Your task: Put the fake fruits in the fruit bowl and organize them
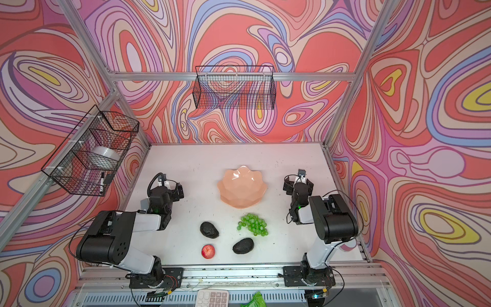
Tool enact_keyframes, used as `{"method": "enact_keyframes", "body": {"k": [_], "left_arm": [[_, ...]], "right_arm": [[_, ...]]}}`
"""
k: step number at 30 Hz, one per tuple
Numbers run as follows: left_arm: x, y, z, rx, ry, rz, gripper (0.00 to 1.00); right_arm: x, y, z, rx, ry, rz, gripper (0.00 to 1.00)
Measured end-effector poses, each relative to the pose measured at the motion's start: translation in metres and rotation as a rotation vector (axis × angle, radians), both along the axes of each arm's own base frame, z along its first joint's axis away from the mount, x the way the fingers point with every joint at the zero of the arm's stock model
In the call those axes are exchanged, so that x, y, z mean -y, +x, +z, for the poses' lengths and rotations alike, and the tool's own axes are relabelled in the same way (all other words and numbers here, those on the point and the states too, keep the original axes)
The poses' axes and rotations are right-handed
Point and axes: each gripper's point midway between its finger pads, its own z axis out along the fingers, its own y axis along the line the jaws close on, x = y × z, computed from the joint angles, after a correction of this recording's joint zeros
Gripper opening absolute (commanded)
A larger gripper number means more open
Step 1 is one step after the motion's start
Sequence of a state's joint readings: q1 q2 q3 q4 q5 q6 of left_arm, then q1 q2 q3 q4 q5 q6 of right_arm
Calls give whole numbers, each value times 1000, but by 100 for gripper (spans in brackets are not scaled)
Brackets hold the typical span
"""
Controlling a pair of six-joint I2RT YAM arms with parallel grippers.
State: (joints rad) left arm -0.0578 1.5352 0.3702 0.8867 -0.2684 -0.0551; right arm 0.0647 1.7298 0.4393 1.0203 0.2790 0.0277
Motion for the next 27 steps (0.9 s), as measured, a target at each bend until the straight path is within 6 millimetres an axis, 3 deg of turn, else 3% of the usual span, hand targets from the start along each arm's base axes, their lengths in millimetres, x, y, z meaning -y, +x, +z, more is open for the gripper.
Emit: {"method": "enact_keyframes", "body": {"k": [5, 7, 8, 9, 11, 12, 13, 14, 15, 17, 19, 22, 24, 27], "left_arm": [[1, -4, 2, -33, 3, -6, 100], [-3, -5, 16, -65, -8, 23, 100], [-5, -1, 39, -44, -26, 42, 100], [-5, 2, 59, -19, -43, 52, 100], [-7, 3, 124, 88, -107, 84, 100], [-9, -2, 150, 137, -141, 99, 100], [-9, -8, 172, 179, -171, 107, 100], [-10, -16, 190, 215, -194, 111, 100], [-9, -26, 206, 242, -217, 105, 100], [-6, -38, 214, 243, -241, 88, 100], [-2, -45, 209, 210, -257, 72, 99], [2, -50, 190, 119, -264, 63, 98], [3, -54, 178, 54, -261, 64, 98], [3, -58, 176, 13, -258, 66, 98]], "right_arm": [[0, -1, 1, -8, -1, -2, 98], [1, -4, 10, -31, -8, -6, 99], [1, -3, 22, -29, 1, -15, 98], [1, 0, 37, -28, 22, -25, 98], [2, 10, 89, 35, 113, -62, 98], [2, 14, 126, 91, 178, -73, 98], [-1, 15, 147, 119, 217, -65, 98], [-5, 16, 182, 170, 263, -42, 98], [-10, 15, 203, 191, 297, -16, 98], [-20, 12, 219, 178, 353, 31, 98], [-31, 8, 212, 102, 409, 71, 98], [-50, -7, 172, -88, 483, 84, 98], [-71, -27, 146, -223, 490, 97, 97], [-119, -69, 126, -385, 438, 186, 97]]}}
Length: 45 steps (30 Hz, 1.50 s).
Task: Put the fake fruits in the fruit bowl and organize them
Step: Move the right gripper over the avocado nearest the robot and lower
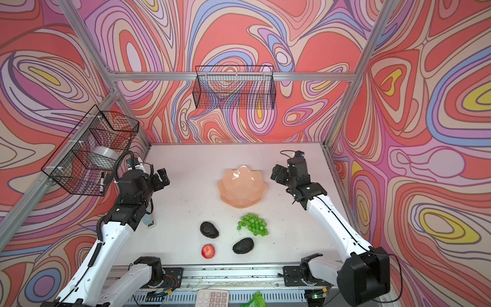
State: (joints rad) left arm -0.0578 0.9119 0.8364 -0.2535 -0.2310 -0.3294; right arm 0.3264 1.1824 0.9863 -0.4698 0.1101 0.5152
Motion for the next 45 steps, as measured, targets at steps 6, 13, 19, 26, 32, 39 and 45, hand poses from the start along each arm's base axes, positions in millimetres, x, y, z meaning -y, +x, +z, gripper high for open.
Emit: {"method": "enact_keyframes", "body": {"k": [6, 13, 19, 26, 32, 39, 45], "left_arm": [[2, -5, -1, -36, -15, -9, 98], [3, -12, -12, -81, -30, -9, 99], [4, -13, -11, -79, -39, -12, 99], [5, -17, -14, -94, -42, -13, 98], [7, -17, -14, -93, -51, -23, 99], [8, -16, -14, -94, -55, -27, 99], [9, -16, -14, -92, -64, -30, 98]], "right_arm": [[-42, -78, -14, -182, -29, 120, 94], [-94, -172, -47, -381, -15, 192, 94], [-132, -212, -99, -526, -129, 175, 96], [-150, -227, -127, -603, -47, 111, 97], [-155, -238, -145, -666, 11, 95, 97], [-166, -244, -161, -714, 44, 109, 97], [-170, -239, -175, -726, 11, 115, 97]]}}
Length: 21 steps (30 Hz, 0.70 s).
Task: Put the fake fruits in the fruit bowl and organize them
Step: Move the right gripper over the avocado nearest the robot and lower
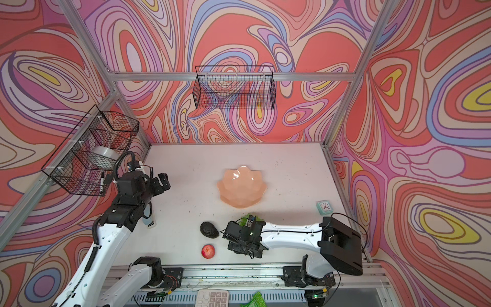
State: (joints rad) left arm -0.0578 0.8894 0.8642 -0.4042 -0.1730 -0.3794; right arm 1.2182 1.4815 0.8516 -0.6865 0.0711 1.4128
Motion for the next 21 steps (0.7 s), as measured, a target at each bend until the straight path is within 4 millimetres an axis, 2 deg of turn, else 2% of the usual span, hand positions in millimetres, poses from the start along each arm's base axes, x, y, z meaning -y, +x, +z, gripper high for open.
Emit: {"method": "enact_keyframes", "body": {"k": [6, 10, 15, 21], "left_arm": [[0, 0, 0, 0, -1, -1, 99], [0, 0, 0, 0, -1, 0, 98], [0, 0, 0, -1, -1, 0, 98], [0, -2, -1, -7, 2, 2, 98]], "right_arm": [[-7, 9, -7, 14, -48, 37, 94], [-23, 19, -2, 42, -54, 73, 91], [-38, 29, -2, 70, -73, 124, 82], [-38, 32, -11, 81, -121, 167, 68]]}}
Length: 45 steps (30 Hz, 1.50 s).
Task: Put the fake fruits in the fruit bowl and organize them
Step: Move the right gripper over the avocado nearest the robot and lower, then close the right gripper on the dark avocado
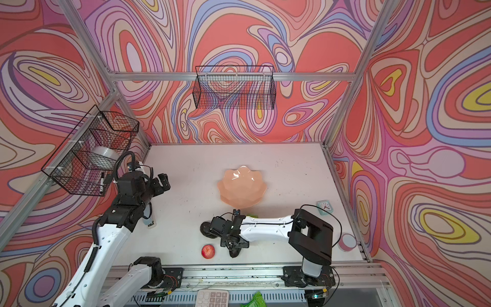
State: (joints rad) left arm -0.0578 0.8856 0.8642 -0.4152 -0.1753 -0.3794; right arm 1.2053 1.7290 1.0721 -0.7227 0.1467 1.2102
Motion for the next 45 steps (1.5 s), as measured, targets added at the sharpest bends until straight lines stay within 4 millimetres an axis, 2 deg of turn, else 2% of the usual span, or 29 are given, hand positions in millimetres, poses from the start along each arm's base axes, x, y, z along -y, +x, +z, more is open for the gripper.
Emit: {"method": "enact_keyframes", "body": {"k": [5, 8, 10, 12, 16, 19, 21, 23, 25, 27, 30, 33, 35, 38, 42, 45], "left_arm": [[0, 0, 0, 0, 0, 1, 98], [0, -1, 0, 0, 1, 1, 98], [0, -1, 0, 0, 1, 1, 99], [-1, -1, 0, -2, 3, 4, 98], [-2, -1, -1, -6, 5, 8, 99], [-2, -2, -1, -6, 8, 12, 99], [-3, -2, -1, -6, 11, 17, 99], [-4, -2, -1, -6, 14, 21, 99], [-5, -2, -1, -6, 15, 23, 99], [-5, -2, -1, -7, 15, 24, 99], [-5, -2, -1, -6, 17, 26, 98], [-5, -2, -1, -7, 17, 26, 98], [-5, -2, -1, -7, 17, 26, 98], [-5, -2, -1, -8, 17, 27, 98], [-5, -2, -1, -8, 17, 27, 98], [-5, -2, -1, -8, 17, 27, 98]], "right_arm": [[-2, 10, 11, 56, -19, 24, 58], [-8, 23, 32, 114, -21, 43, 55], [-16, 40, 58, 176, 5, 56, 54], [-16, 62, 87, 240, 46, 44, 53], [9, 118, 144, 379, 96, -15, 52], [32, 157, 167, 450, 78, -43, 53], [38, 166, 171, 469, 49, -15, 56], [36, 163, 166, 460, 28, 53, 59], [33, 150, 152, 435, 19, 127, 64], [33, 127, 133, 393, 4, 206, 68], [32, 76, 103, 315, -16, 363, 77], [21, 34, 88, 269, 6, 510, 83], [16, 18, 80, 245, 22, 565, 85], [12, 8, 73, 225, 38, 605, 86], [5, 8, 69, 229, 52, 623, 87], [0, 8, 59, 215, 46, 633, 87]]}}
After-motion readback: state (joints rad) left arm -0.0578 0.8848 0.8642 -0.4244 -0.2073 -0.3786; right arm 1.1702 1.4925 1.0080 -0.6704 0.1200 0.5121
